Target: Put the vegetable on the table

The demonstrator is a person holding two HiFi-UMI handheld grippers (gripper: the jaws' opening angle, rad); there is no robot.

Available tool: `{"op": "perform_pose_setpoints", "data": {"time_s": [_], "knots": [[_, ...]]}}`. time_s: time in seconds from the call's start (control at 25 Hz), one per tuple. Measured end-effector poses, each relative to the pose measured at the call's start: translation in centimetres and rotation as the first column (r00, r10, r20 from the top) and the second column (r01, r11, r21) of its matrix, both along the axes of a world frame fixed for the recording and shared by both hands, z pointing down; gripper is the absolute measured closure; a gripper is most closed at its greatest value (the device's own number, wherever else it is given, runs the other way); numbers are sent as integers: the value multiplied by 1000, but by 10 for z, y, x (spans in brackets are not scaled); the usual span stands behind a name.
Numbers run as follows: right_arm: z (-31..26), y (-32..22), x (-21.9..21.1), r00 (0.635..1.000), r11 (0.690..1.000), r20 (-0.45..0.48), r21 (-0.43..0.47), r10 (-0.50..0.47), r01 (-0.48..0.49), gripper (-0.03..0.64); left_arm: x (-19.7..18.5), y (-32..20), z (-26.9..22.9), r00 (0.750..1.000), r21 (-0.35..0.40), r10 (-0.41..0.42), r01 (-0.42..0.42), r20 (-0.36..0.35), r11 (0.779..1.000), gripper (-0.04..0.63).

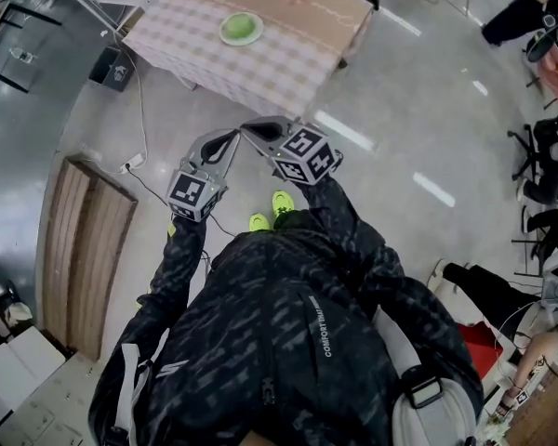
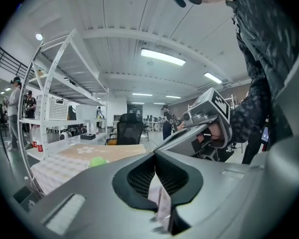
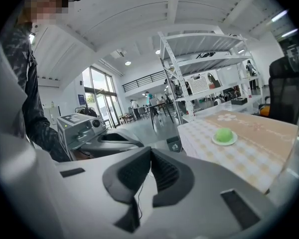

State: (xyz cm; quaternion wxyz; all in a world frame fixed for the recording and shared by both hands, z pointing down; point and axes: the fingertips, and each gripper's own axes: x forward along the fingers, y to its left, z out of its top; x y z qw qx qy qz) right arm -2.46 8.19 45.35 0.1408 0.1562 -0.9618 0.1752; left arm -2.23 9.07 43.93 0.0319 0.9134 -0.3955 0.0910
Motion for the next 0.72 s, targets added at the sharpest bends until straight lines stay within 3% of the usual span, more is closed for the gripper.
{"op": "perform_pose_setpoints", "data": {"time_s": [0.72], "knots": [[-12, 80, -11, 996, 995, 0, 34, 92, -92, 632, -11, 82, -11, 998, 16, 52, -52, -35, 999, 597]]}}
